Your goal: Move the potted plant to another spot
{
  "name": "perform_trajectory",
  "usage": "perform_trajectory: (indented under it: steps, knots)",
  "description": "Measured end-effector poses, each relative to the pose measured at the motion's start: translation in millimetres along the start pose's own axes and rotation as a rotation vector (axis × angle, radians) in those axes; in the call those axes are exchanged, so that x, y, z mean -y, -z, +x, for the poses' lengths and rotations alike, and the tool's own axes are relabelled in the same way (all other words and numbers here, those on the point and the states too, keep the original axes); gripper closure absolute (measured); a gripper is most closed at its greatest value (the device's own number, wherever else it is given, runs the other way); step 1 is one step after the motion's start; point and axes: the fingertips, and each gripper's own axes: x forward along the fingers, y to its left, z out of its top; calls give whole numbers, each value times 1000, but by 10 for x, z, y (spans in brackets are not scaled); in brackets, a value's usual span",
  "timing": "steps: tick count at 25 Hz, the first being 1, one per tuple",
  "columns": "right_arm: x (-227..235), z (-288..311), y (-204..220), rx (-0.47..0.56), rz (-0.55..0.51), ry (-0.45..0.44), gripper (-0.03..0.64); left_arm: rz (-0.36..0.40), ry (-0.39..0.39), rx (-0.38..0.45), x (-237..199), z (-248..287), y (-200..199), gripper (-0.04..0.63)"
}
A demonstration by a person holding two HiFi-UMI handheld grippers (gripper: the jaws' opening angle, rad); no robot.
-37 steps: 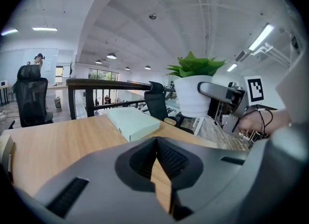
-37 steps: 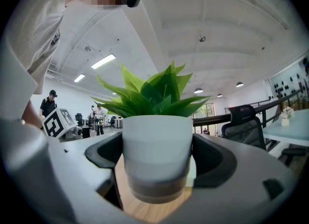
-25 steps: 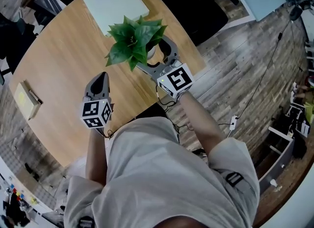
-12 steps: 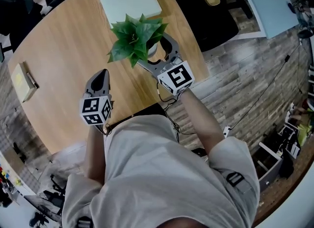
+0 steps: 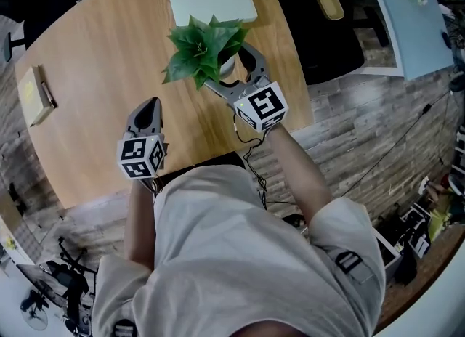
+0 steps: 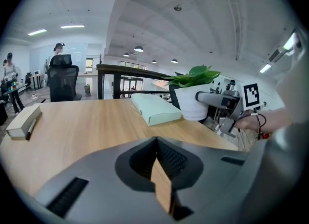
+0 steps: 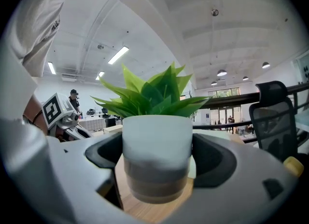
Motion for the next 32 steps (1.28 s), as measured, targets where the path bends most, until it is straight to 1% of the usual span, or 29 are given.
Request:
perform_trajectory:
  steps: [4, 14, 23, 32]
  knots:
    - [-25, 145, 126, -25, 3, -36, 166, -39, -34, -11, -82, 4, 100, 583]
    - [-31, 500, 562, -109, 3, -84, 166, -65, -71, -60, -234, 10, 321, 583]
    - [-89, 779, 1064, -215, -4, -119, 166, -83, -78, -84, -343, 59, 383, 583]
    - [-45, 857, 1297, -243, 24, -114, 166, -73, -63, -100, -279, 153, 397, 583]
